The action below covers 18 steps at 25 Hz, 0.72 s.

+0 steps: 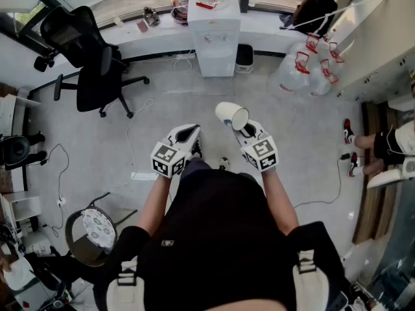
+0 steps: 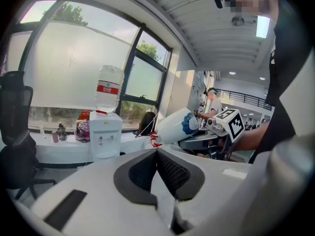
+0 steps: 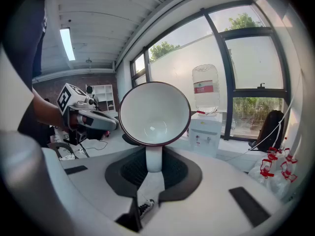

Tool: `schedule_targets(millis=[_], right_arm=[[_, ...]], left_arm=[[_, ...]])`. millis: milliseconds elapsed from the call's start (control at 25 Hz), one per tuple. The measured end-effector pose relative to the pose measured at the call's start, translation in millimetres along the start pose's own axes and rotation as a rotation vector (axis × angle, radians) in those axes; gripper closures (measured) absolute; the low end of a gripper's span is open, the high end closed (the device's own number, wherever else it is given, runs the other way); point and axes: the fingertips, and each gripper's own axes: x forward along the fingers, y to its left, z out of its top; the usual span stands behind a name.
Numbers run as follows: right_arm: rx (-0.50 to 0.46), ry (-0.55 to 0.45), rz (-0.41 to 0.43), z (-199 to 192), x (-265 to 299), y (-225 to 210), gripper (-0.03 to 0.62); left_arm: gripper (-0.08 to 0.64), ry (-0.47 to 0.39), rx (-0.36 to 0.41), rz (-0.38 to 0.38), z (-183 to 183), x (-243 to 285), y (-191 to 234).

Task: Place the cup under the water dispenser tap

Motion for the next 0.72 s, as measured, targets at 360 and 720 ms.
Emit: schedule_targets(millis=[360,720], right_arm=[[-0.002,0.002,-0.01,-0.3,0.7,-9.6,0.552],[0.043,0.006,-0.031,-1.9,-0.7,-19.1,0.552]], left_arm=[[0.56,-0.009,0.015,-0.013,5.9,10.1,2.0],[0.56,0.011,0.032,-0.047,7.1,22.1,0.5]])
